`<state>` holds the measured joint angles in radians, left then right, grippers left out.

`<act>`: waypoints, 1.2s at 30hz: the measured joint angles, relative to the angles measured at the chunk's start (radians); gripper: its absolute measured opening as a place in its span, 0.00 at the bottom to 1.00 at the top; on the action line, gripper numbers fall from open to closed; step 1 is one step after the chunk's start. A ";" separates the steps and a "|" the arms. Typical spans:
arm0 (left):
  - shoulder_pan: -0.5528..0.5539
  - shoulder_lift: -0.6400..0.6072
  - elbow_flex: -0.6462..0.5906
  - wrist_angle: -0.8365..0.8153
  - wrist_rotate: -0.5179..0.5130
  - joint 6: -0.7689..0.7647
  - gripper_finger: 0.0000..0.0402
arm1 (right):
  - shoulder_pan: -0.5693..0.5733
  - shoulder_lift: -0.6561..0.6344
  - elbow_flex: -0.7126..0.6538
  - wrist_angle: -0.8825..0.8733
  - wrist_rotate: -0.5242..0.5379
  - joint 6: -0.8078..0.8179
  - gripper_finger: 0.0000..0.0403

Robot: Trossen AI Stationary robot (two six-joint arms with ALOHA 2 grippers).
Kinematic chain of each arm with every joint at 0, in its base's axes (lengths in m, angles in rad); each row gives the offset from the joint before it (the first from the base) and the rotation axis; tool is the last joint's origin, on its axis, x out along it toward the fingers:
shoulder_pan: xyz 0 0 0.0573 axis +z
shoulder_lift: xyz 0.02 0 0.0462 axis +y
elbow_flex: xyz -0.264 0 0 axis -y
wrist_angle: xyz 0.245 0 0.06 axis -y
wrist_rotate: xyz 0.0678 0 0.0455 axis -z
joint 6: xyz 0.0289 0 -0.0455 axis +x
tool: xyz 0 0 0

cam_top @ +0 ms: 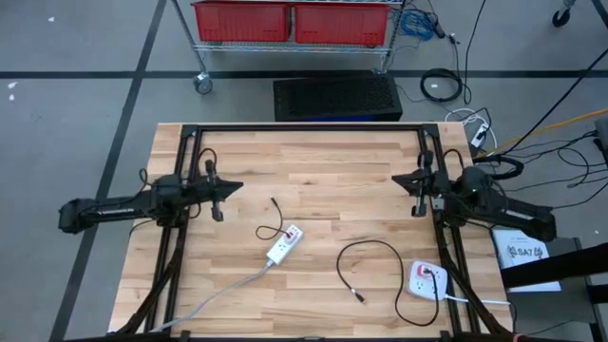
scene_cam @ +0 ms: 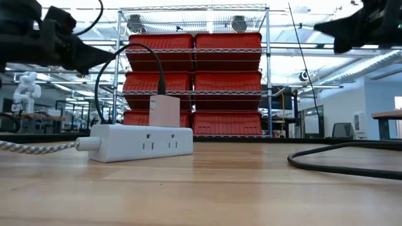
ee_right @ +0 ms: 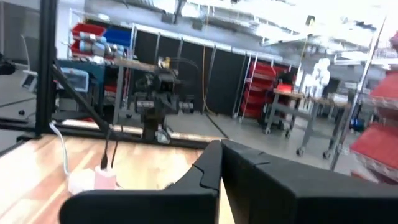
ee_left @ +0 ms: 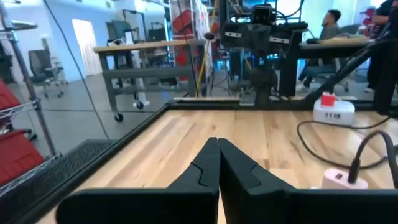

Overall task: Insert USB
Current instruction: Return to Home Position

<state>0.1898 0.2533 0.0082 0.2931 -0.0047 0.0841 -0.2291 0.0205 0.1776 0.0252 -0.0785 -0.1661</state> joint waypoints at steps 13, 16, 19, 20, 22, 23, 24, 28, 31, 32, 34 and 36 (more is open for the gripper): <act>-0.009 -0.254 0.001 -0.273 -0.053 0.005 0.00 | -0.135 0.088 -0.163 0.195 -0.033 0.124 0.00; -0.006 -0.254 0.001 -0.276 -0.067 0.011 0.00 | -0.157 0.109 -0.164 0.144 -0.034 0.124 0.00; -0.006 -0.254 0.000 -0.273 -0.073 0.027 0.00 | -0.171 0.124 -0.164 0.134 -0.049 0.124 0.00; -0.006 -0.254 0.000 -0.273 -0.074 0.028 0.00 | -0.176 0.131 -0.164 0.129 -0.052 0.123 0.00; -0.006 -0.254 0.000 -0.271 -0.077 0.031 0.00 | -0.189 0.144 -0.164 0.117 -0.047 0.129 0.00; -0.005 -0.254 0.000 -0.272 -0.078 0.031 0.00 | -0.193 0.150 -0.164 0.118 -0.035 0.132 0.00; -0.005 -0.254 0.000 -0.271 -0.079 0.031 0.00 | -0.196 0.153 -0.164 0.122 -0.014 0.134 0.00; -0.005 -0.254 0.006 -0.288 -0.090 0.033 0.00 | -0.186 0.123 -0.164 0.172 -0.031 0.111 0.00; -0.006 -0.254 0.022 -0.328 -0.100 0.030 0.00 | -0.160 0.059 -0.164 0.201 -0.069 0.088 0.00; -0.006 -0.254 0.029 -0.347 -0.105 0.030 0.00 | -0.153 0.034 -0.163 0.185 -0.068 0.081 0.00; -0.006 -0.254 0.036 -0.371 -0.112 0.029 0.00 | -0.141 -0.017 -0.163 0.117 -0.049 0.075 0.00; -0.006 -0.254 0.043 -0.390 -0.128 0.029 0.00 | -0.136 -0.018 -0.163 0.083 -0.041 0.077 0.00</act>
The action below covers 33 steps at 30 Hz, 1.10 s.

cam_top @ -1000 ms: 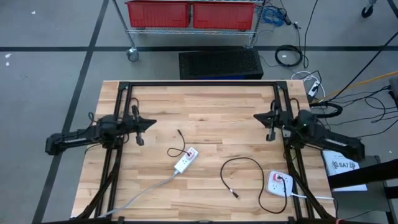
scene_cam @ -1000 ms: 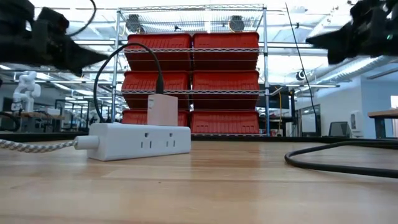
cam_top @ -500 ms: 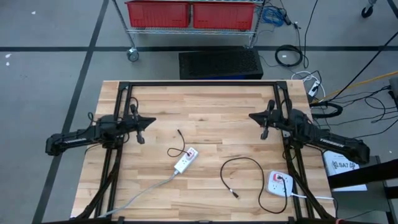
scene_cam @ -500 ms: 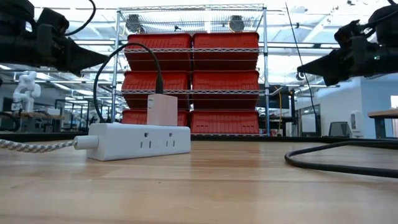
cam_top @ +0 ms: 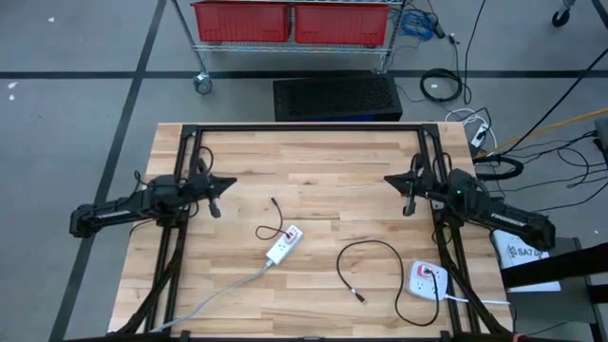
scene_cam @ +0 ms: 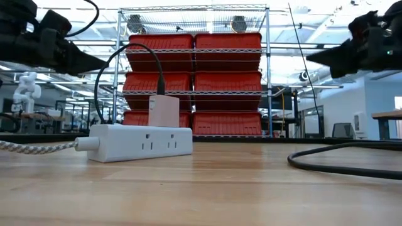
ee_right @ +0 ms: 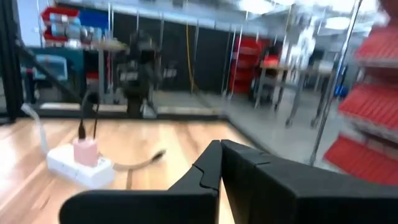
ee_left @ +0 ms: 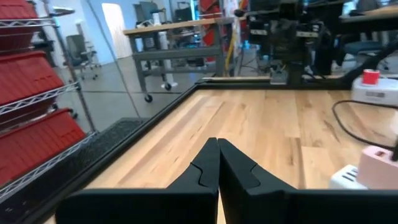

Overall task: Insert USB
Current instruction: Return to Home Position

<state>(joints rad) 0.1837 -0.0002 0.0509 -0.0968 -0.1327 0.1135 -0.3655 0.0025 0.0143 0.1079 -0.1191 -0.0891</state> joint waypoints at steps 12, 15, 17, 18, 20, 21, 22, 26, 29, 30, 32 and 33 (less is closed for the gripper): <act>0.000 0.003 0.001 0.005 -0.069 -0.029 0.00 | 0.001 0.122 0.000 -0.090 0.166 0.051 0.00; 0.000 0.005 0.001 0.005 -0.070 -0.029 0.00 | 0.001 0.130 0.000 -0.091 0.160 0.054 0.00; 0.000 0.005 0.000 0.006 -0.073 -0.029 0.00 | 0.001 0.130 0.000 -0.090 0.146 0.061 0.00; 0.000 0.005 0.000 0.007 -0.081 -0.029 0.00 | 0.001 0.130 0.000 -0.090 0.145 0.063 0.00; 0.000 0.005 0.001 0.008 -0.089 -0.029 0.00 | 0.001 0.130 0.000 -0.090 0.144 0.063 0.00; 0.000 0.005 0.001 0.008 -0.091 -0.028 0.00 | 0.001 0.130 0.000 -0.090 0.144 0.063 0.00; 0.000 0.005 0.001 0.008 -0.096 -0.028 0.00 | 0.001 0.130 0.000 -0.090 0.144 0.063 0.00; 0.000 0.005 0.001 0.010 -0.109 -0.029 0.00 | 0.001 0.130 0.000 -0.090 0.145 0.118 0.00; 0.000 0.005 0.000 0.010 -0.109 -0.029 0.01 | 0.001 0.130 0.000 -0.090 0.151 0.246 0.00; 0.000 0.005 0.001 0.010 -0.109 -0.029 0.02 | 0.001 0.130 0.000 -0.090 0.150 0.293 0.00; 0.000 0.005 0.001 0.010 -0.109 -0.029 0.04 | 0.001 0.130 0.000 -0.090 0.150 0.343 0.00; 0.000 0.006 0.001 0.010 -0.109 -0.029 0.05 | 0.001 0.130 0.000 -0.090 0.149 0.347 0.00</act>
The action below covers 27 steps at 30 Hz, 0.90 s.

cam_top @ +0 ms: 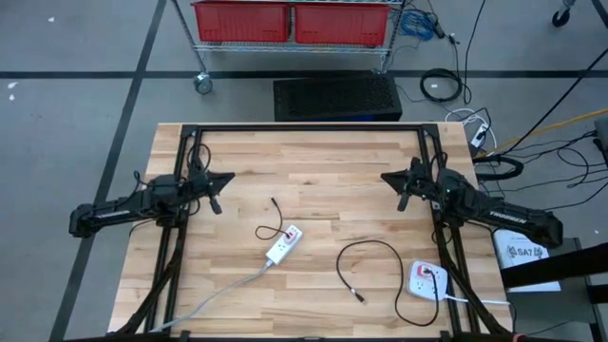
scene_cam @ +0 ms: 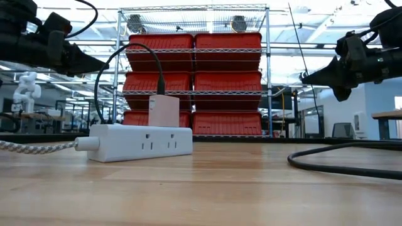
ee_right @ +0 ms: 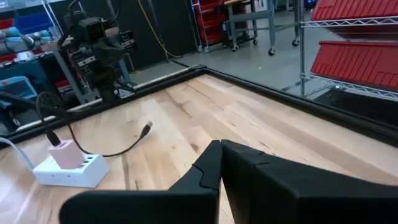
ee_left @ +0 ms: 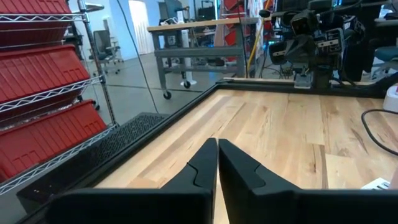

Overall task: Insert USB
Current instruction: Return to Home Position

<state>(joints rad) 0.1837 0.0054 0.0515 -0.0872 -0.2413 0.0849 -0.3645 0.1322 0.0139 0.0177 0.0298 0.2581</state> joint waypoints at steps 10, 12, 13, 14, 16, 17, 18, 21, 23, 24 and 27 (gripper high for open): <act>0.000 0.000 0.000 0.000 0.000 0.000 0.07 | 0.000 0.000 0.000 0.000 -0.001 -0.007 0.00; 0.000 0.000 0.000 0.000 0.000 0.000 0.07 | 0.000 0.000 0.000 0.000 -0.001 -0.008 0.00; 0.000 0.000 0.000 0.000 0.000 0.000 0.07 | 0.000 0.000 0.000 0.000 -0.001 -0.007 0.00; 0.000 0.000 0.000 0.000 0.000 0.000 0.07 | 0.000 0.000 0.000 0.000 -0.001 -0.008 0.00; 0.000 0.000 0.000 0.000 0.000 0.000 0.07 | 0.000 0.000 0.000 0.000 -0.001 -0.008 0.00; 0.000 0.000 0.000 0.000 0.000 0.000 0.07 | 0.000 0.000 0.000 0.000 -0.001 -0.008 0.00; 0.000 0.000 0.000 0.000 0.000 0.000 0.07 | 0.000 0.000 0.000 0.000 -0.001 -0.008 0.00; 0.000 0.000 0.000 0.000 0.000 0.000 0.07 | 0.000 0.000 0.000 0.000 -0.001 -0.008 0.00; 0.000 0.001 0.000 0.000 0.000 0.000 0.07 | 0.000 0.000 0.000 0.000 -0.001 -0.008 0.00; 0.000 0.000 0.000 0.000 0.001 0.000 0.07 | 0.000 0.000 0.000 0.000 -0.001 -0.008 0.00; 0.000 0.000 0.000 0.000 0.001 0.000 0.07 | 0.000 0.000 0.000 0.000 -0.001 -0.008 0.00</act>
